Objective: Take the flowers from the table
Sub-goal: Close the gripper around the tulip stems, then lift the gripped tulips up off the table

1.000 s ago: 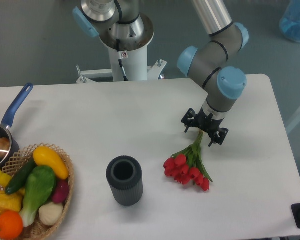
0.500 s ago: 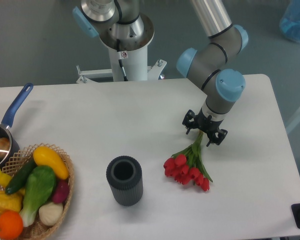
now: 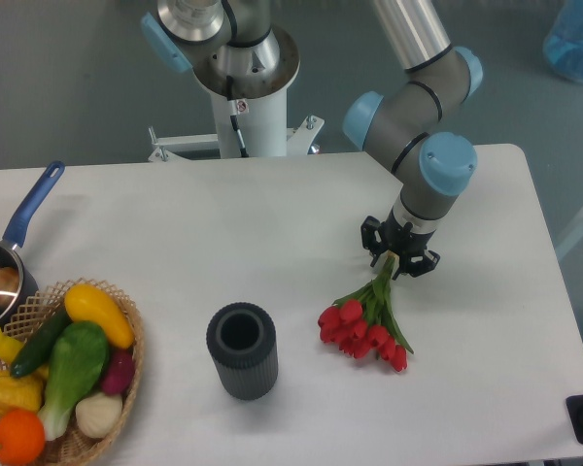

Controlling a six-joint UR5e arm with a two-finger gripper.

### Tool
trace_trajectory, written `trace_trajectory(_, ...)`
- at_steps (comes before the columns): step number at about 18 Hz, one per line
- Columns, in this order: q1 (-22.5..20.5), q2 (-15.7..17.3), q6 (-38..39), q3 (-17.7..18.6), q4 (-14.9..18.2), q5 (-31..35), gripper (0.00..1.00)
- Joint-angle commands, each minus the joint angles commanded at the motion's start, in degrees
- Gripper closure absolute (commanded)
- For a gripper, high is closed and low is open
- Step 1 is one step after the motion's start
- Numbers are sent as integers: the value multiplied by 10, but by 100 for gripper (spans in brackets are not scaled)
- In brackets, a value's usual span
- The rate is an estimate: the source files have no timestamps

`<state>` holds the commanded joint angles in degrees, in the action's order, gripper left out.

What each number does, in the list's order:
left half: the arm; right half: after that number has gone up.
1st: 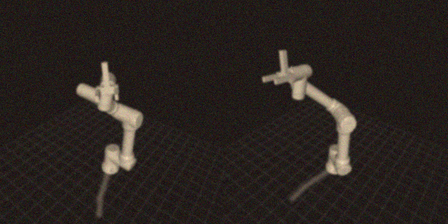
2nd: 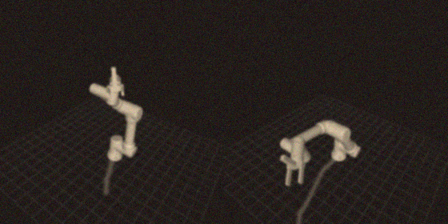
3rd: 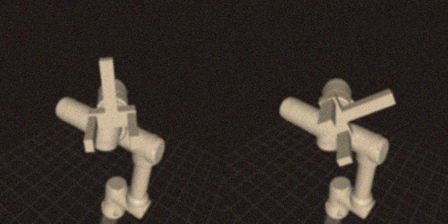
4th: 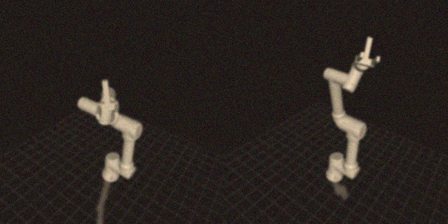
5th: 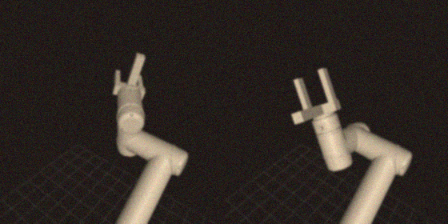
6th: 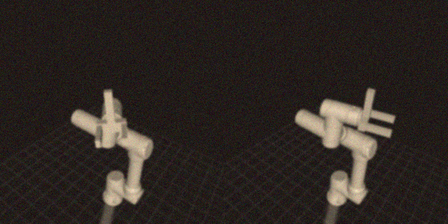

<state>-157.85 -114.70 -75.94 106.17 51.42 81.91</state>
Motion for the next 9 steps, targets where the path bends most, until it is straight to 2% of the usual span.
trace_trajectory(3,0,1,1,0,0,0,83)
trace_trajectory(9,-3,4,2,-4,0,0,83)
